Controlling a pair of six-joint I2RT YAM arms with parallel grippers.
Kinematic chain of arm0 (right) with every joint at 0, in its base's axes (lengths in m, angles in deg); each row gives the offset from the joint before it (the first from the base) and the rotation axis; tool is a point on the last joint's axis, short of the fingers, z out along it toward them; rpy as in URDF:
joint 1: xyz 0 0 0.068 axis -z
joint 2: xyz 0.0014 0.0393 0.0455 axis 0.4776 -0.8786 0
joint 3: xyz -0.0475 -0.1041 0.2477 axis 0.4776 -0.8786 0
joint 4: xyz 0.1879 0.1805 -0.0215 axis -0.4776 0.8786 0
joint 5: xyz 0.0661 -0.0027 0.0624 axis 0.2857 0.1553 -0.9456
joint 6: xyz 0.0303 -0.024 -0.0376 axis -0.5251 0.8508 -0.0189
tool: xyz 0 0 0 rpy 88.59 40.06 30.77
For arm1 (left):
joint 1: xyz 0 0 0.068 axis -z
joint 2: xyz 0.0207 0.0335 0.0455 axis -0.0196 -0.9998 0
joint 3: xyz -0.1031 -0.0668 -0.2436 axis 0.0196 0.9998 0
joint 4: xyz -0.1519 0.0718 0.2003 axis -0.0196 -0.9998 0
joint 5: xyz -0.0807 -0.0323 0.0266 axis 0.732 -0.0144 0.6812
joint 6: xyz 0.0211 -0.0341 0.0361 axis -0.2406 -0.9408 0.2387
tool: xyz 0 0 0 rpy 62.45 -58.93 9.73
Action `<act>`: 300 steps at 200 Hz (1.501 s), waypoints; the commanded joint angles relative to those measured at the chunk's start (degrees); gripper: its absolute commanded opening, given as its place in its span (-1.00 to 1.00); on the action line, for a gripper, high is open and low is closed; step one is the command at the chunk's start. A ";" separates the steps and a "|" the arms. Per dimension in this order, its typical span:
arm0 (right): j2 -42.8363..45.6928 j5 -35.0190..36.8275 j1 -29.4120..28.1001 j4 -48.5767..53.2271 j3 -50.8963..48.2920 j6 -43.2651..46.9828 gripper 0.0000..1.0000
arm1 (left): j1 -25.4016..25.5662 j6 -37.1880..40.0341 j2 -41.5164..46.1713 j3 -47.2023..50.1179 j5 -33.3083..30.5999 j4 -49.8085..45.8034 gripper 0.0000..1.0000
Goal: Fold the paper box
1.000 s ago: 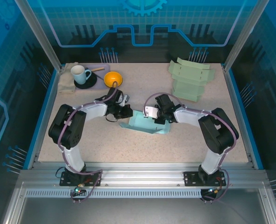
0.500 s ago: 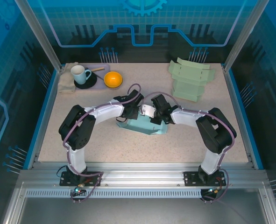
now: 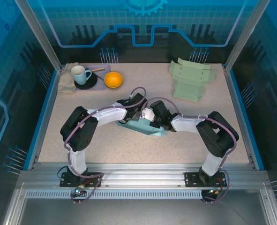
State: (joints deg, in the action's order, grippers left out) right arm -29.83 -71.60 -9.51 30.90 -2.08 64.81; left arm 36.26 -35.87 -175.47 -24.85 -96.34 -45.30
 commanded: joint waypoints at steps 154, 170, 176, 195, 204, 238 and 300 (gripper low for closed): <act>16.08 -9.81 3.34 -5.65 -4.98 13.25 -1.00 | -14.71 5.02 33.27 19.23 38.59 13.58 -0.01; 17.37 -13.19 4.51 -5.32 -6.04 14.83 -1.00 | -14.72 5.23 35.05 21.78 39.83 16.97 -0.01; 17.87 -14.84 5.11 -5.21 -6.38 15.48 -1.00 | -14.79 5.54 35.26 22.42 40.46 18.15 0.00; 20.48 -25.42 8.00 -1.38 -6.54 18.28 -1.00 | -15.51 6.02 35.02 24.32 44.38 22.03 -0.01; 21.55 -29.20 9.23 -0.21 -6.56 19.87 -1.00 | -15.84 5.72 34.95 25.33 46.91 24.60 0.00; 23.65 -38.31 12.41 10.52 -1.88 23.08 -1.00 | -16.44 6.49 35.53 28.43 54.78 31.20 0.02; 23.79 -41.24 13.37 16.92 1.06 25.68 -1.00 | -16.39 4.81 34.28 31.55 65.45 38.84 0.19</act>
State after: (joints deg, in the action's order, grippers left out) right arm -7.34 -107.29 3.95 44.56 -2.91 89.11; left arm 20.02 -30.93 -140.24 6.06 -37.78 -11.94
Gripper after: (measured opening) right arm 0.048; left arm 0.580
